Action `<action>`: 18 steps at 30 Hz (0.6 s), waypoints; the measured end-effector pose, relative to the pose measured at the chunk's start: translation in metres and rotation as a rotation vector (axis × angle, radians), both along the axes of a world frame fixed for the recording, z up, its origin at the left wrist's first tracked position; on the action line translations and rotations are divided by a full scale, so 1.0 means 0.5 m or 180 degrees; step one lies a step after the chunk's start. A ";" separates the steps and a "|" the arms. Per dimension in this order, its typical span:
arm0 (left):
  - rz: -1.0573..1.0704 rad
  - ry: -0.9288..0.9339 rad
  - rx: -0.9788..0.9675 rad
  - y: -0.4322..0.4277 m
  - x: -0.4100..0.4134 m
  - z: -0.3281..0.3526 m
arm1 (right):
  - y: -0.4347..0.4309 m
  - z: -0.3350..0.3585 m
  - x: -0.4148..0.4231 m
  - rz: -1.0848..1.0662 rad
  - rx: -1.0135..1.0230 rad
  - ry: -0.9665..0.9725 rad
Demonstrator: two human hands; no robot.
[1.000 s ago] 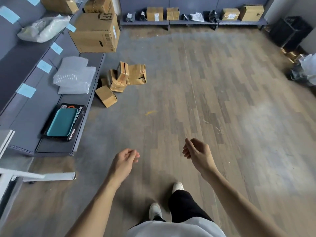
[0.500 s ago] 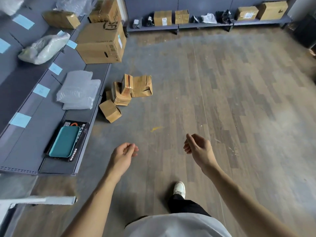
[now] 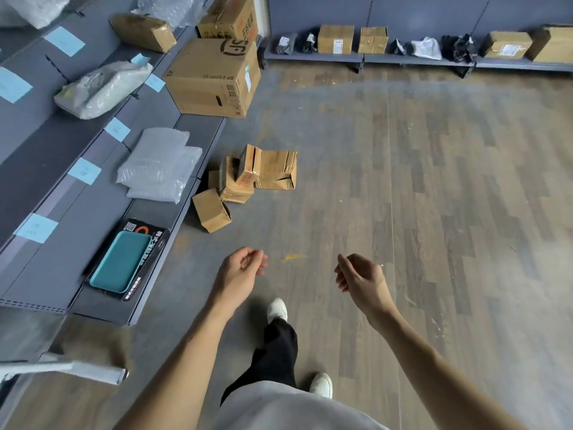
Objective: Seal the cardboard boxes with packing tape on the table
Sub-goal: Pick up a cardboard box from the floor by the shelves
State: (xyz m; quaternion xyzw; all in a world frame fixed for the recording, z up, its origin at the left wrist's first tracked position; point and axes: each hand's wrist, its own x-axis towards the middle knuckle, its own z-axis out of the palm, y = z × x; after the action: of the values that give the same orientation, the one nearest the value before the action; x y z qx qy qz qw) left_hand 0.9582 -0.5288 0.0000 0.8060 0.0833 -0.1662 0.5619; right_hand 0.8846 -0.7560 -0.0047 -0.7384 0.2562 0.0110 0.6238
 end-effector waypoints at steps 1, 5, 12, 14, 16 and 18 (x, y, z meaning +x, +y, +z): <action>-0.0005 0.0005 0.0013 -0.001 0.020 -0.003 | -0.002 -0.001 0.020 0.0019 0.0023 0.0009; 0.0002 0.0054 -0.0070 -0.014 0.129 -0.020 | -0.012 -0.009 0.129 0.0044 -0.0029 0.0035; -0.0145 0.0156 -0.0133 -0.019 0.347 -0.030 | -0.012 0.002 0.339 -0.0078 -0.0069 0.0085; -0.0193 0.0142 -0.0093 -0.017 0.407 -0.030 | -0.006 0.008 0.393 -0.0076 -0.0093 0.0082; -0.0198 0.0183 -0.0087 -0.014 0.460 -0.032 | -0.002 0.009 0.444 -0.0093 -0.0106 0.0069; -0.0202 0.0177 -0.0085 -0.014 0.504 -0.033 | 0.001 0.010 0.491 -0.0112 -0.0098 0.0054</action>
State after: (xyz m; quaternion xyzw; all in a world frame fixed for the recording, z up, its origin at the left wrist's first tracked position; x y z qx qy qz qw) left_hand 1.2104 -0.5357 -0.0164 0.7957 0.0710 -0.2073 0.5646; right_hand 1.1302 -0.7553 0.0002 -0.7431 0.2746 0.0024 0.6102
